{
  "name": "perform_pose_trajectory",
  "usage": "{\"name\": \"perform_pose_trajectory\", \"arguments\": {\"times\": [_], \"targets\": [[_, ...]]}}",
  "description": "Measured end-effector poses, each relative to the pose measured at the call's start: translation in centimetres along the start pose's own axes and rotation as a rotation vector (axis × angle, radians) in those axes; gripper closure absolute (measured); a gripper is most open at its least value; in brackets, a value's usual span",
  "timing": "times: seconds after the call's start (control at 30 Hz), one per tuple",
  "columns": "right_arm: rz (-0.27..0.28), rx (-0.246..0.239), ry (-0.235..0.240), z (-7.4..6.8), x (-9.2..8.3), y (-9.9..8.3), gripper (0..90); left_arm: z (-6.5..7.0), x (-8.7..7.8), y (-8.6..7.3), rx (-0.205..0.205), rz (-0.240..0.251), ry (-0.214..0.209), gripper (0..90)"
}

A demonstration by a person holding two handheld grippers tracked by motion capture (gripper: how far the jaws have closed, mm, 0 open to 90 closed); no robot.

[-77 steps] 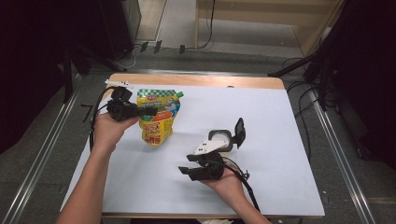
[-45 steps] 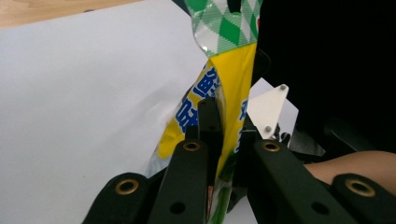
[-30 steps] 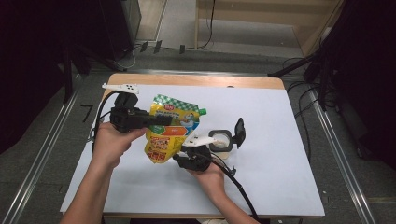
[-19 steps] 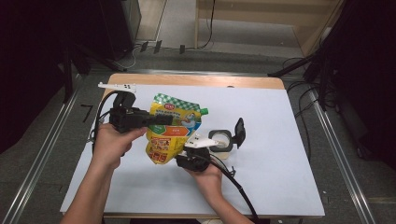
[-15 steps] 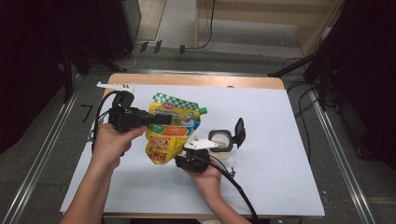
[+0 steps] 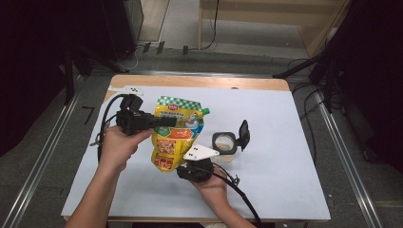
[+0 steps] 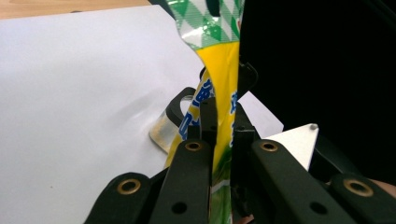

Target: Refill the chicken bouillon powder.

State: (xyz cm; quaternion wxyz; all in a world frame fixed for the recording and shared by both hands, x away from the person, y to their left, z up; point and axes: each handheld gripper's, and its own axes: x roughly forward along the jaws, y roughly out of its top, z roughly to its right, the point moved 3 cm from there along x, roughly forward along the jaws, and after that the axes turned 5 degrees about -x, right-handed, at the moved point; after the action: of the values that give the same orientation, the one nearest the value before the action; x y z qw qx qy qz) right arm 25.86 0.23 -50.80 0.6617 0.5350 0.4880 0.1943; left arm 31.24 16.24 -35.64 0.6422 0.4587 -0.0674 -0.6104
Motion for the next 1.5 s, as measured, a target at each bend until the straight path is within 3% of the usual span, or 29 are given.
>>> {"name": "perform_pose_trajectory", "arguments": {"times": [0.13, 0.2, 0.47, 0.73, 1.17, 1.5], "targets": [[-0.023, -0.018, 0.013, 0.0, -0.9, 0.1, 59.3, 0.2, 0.4, 0.0, 0.009, -0.004, 0.0, 88.5], [-0.034, -0.023, 0.013, 0.0, -1.3, 0.2, 59.3, 0.4, 0.9, -0.2, 0.018, -0.026, 0.019, 87.6], [-0.033, 0.014, 0.058, -0.3, -3.0, 0.1, 59.1, 1.2, 2.5, -0.6, 0.056, -0.092, 0.047, 82.9], [-0.046, -0.006, 0.082, -1.1, -3.6, -0.2, 59.0, 1.9, 3.8, -1.0, 0.089, -0.147, 0.097, 82.1], [-0.063, -0.009, 0.136, -2.5, -3.9, 0.1, 55.1, 2.7, 5.3, -1.5, 0.129, -0.2, 0.128, 82.0], [-0.07, -0.01, 0.161, -2.9, -4.0, 0.1, 54.8, 2.9, 6.3, -1.8, 0.134, -0.232, 0.143, 80.2]]}}
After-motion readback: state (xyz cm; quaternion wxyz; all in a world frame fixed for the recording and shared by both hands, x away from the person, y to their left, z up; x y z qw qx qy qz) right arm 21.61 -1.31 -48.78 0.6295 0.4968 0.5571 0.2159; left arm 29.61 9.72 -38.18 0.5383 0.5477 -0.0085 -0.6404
